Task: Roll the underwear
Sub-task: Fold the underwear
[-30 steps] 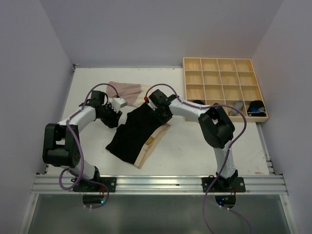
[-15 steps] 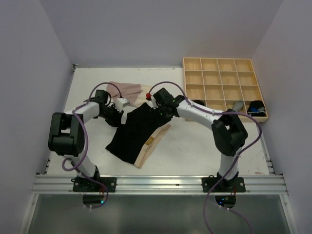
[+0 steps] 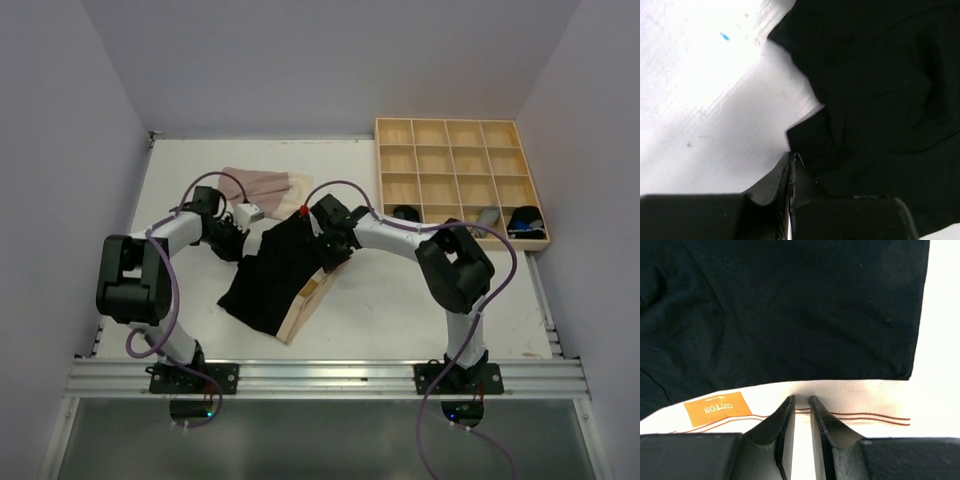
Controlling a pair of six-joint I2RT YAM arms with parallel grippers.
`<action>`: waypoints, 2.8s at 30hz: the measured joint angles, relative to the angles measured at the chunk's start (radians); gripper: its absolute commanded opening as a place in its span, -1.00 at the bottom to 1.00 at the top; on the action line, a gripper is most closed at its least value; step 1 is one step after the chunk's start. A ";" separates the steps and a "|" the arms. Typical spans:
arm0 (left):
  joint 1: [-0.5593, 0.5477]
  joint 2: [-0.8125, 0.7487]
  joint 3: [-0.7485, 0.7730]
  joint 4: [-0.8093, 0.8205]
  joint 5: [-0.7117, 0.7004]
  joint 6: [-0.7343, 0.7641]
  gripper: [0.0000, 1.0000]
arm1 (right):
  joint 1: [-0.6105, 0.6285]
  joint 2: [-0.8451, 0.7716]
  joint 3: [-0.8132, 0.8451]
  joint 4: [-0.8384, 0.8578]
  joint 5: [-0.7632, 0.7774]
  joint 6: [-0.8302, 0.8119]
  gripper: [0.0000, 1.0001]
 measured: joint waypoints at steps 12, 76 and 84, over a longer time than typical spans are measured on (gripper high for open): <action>0.021 -0.089 -0.023 -0.021 0.006 0.015 -0.13 | -0.003 -0.046 -0.019 -0.033 0.033 -0.018 -0.56; -0.023 -0.043 -0.058 0.004 0.039 -0.032 -1.00 | -0.098 -0.172 -0.286 0.216 0.090 0.610 -0.49; -0.023 -0.043 -0.058 0.004 0.038 -0.032 -1.00 | -0.111 -0.180 -0.306 0.254 0.077 0.642 -0.49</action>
